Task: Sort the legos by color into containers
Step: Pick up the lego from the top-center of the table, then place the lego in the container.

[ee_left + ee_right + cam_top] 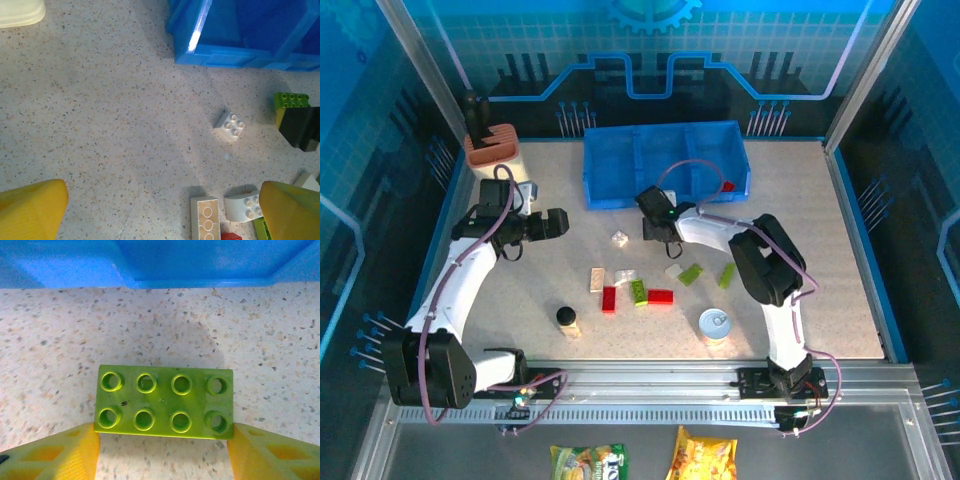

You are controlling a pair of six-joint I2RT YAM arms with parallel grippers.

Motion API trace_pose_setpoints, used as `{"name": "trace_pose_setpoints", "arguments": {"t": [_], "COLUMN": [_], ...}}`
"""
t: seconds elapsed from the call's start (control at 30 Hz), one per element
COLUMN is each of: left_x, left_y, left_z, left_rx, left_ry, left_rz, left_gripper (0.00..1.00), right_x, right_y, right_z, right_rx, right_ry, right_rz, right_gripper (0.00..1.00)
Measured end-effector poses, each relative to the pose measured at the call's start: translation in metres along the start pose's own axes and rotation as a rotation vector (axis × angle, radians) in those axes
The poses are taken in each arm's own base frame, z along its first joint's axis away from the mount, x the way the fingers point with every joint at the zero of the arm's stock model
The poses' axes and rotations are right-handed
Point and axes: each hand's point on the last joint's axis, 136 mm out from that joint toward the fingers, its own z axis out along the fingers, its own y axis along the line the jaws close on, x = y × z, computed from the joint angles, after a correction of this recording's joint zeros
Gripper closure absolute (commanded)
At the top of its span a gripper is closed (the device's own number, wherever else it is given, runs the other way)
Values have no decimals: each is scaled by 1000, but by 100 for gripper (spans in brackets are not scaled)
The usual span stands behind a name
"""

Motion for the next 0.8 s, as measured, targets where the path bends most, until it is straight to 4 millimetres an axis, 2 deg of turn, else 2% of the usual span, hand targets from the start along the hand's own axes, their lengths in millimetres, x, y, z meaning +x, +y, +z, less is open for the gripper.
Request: {"name": "trace_pose_setpoints", "arguments": {"t": [0.23, 0.33, 0.47, 0.63, 0.8], "left_x": [0, 0, 0, 0, 0], "left_y": [0, 0, 0, 0, 0], "left_z": [0, 0, 0, 0, 0], "left_rx": [0, 0, 0, 0, 0], "left_ry": [0, 0, 0, 0, 0], "left_rz": [0, 0, 0, 0, 0], "left_gripper": [1, 1, 1, 1, 1], "right_x": [-14, -19, -32, -60, -88], "right_y": [1, 1, -1, -12, -19], "right_z": [-33, -41, -46, -49, -37], "right_rx": [-47, -59, -80, -99, -105], "right_ry": [-19, -16, -16, -29, -44], "right_rz": [-40, -49, -43, -15, -3], "right_gripper": [33, 33, 33, 33, 33]}}
